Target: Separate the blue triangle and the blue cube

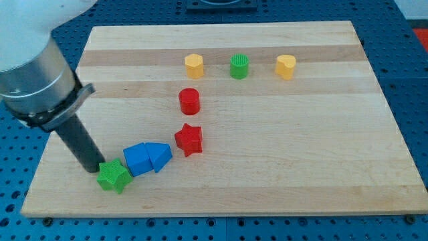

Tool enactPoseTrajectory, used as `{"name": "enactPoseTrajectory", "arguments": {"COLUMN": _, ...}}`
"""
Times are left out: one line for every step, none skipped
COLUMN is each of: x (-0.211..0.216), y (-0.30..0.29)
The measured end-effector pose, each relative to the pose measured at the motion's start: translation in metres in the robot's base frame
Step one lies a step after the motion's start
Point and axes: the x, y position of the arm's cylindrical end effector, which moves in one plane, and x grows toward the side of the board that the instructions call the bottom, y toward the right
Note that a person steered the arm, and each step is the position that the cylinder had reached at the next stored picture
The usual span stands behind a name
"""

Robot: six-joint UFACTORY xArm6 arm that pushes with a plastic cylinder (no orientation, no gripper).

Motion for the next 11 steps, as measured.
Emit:
{"name": "enactPoseTrajectory", "arguments": {"x": 0.0, "y": 0.007}}
{"name": "enactPoseTrajectory", "arguments": {"x": 0.0, "y": 0.007}}
{"name": "enactPoseTrajectory", "arguments": {"x": 0.0, "y": -0.018}}
{"name": "enactPoseTrajectory", "arguments": {"x": 0.0, "y": -0.04}}
{"name": "enactPoseTrajectory", "arguments": {"x": 0.002, "y": -0.043}}
{"name": "enactPoseTrajectory", "arguments": {"x": 0.002, "y": -0.043}}
{"name": "enactPoseTrajectory", "arguments": {"x": -0.022, "y": -0.026}}
{"name": "enactPoseTrajectory", "arguments": {"x": -0.068, "y": -0.011}}
{"name": "enactPoseTrajectory", "arguments": {"x": -0.057, "y": 0.007}}
{"name": "enactPoseTrajectory", "arguments": {"x": -0.037, "y": 0.029}}
{"name": "enactPoseTrajectory", "arguments": {"x": -0.031, "y": 0.063}}
